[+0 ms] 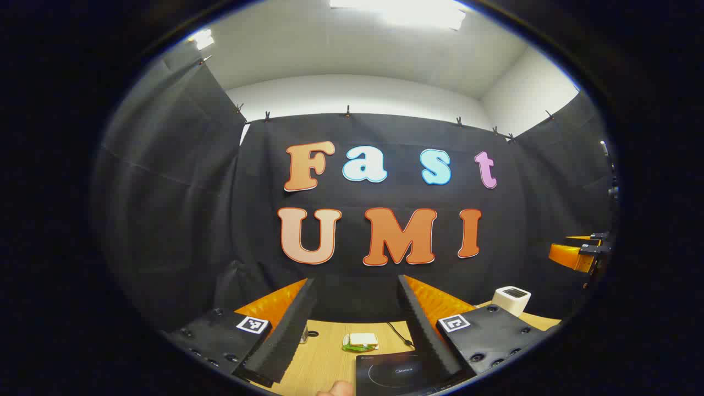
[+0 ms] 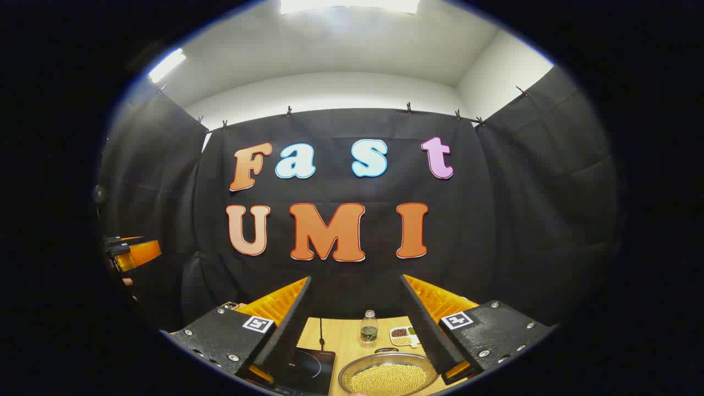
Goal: First push the handle of the pot to place it horizontally, then grasp the pot with both hands and set it on the induction cooktop.
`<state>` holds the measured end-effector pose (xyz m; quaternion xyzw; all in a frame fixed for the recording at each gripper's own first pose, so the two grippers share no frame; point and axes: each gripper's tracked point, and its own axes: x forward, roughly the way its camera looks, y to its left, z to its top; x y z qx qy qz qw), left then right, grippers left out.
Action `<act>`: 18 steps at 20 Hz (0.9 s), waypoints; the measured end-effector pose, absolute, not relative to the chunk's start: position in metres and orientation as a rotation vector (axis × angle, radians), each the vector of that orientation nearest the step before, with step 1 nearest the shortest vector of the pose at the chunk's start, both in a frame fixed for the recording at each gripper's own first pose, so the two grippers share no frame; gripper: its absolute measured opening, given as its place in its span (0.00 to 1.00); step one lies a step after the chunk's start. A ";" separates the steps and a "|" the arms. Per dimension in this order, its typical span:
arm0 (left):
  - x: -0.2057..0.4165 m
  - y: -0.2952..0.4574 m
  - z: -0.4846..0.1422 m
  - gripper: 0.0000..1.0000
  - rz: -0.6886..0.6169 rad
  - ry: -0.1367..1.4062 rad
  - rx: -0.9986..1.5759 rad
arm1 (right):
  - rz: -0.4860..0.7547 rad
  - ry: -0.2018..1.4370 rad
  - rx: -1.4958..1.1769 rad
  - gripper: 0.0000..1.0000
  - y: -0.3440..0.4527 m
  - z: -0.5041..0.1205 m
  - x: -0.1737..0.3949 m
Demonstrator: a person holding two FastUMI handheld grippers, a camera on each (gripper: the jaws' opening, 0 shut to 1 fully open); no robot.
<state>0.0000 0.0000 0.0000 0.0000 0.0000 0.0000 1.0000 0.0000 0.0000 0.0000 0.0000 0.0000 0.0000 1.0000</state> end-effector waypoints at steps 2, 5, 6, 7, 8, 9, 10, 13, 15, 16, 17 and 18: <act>0.002 0.001 0.005 0.95 -0.001 -0.010 0.001 | -0.005 0.001 0.007 1.00 -0.004 0.001 0.000; 0.004 -0.001 0.004 0.96 -0.009 -0.016 -0.008 | -0.022 0.008 0.019 0.95 -0.015 0.000 -0.003; 0.005 -0.002 0.004 0.96 -0.012 -0.014 -0.010 | -0.027 0.012 0.021 0.95 -0.018 0.000 -0.004; 0.007 -0.002 0.004 0.96 -0.013 -0.012 -0.011 | -0.031 0.013 0.024 0.95 -0.020 0.001 -0.003; 0.008 -0.002 0.004 0.96 -0.013 -0.010 -0.014 | -0.037 0.010 0.027 0.95 -0.023 0.003 -0.004; 0.007 -0.002 0.004 0.96 -0.013 -0.010 -0.017 | -0.040 0.005 0.028 1.00 -0.026 0.005 -0.006; 0.008 -0.003 0.003 0.98 -0.016 -0.007 -0.020 | -0.044 0.000 0.030 1.00 -0.028 0.006 -0.007; 0.008 -0.002 0.001 0.96 -0.026 0.001 -0.026 | -0.060 0.001 0.033 0.95 -0.037 0.006 -0.009; 0.009 -0.001 0.003 0.98 -0.022 -0.003 -0.028 | -0.063 0.013 0.036 0.95 -0.039 0.003 -0.010; 0.009 -0.002 0.003 0.98 -0.020 -0.006 -0.030 | -0.065 0.018 0.039 0.95 -0.042 0.001 -0.010; 0.009 -0.002 0.004 0.98 -0.018 -0.009 -0.031 | -0.066 0.022 0.042 0.95 -0.043 0.000 -0.010; 0.009 -0.002 0.005 0.98 -0.019 -0.010 -0.031 | -0.068 0.025 0.044 0.95 -0.045 -0.002 -0.010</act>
